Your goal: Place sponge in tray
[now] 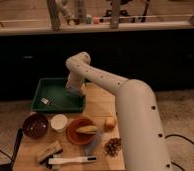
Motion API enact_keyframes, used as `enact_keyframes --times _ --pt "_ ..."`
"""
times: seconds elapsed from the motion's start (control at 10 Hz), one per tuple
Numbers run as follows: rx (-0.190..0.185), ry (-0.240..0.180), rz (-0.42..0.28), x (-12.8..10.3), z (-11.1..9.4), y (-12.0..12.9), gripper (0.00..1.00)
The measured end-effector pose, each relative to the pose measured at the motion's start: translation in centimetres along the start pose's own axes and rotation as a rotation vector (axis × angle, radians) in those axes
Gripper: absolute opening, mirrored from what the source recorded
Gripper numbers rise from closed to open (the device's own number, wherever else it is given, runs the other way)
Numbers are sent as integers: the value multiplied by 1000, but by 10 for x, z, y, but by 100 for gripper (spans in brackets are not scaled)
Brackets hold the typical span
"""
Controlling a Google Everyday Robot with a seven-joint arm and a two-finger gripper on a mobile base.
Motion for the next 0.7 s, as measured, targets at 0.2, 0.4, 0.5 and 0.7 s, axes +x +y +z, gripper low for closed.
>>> enact_keyframes --times 0.2,0.4,0.5,0.7 --pt "-8 -10 -21 -7 3 -6 0" --pt "-12 -20 -42 -13 7 -12 0" --pt "-14 -25 -54 -16 9 -15 0" --pt "-20 -39 -83 -24 15 -25 0"
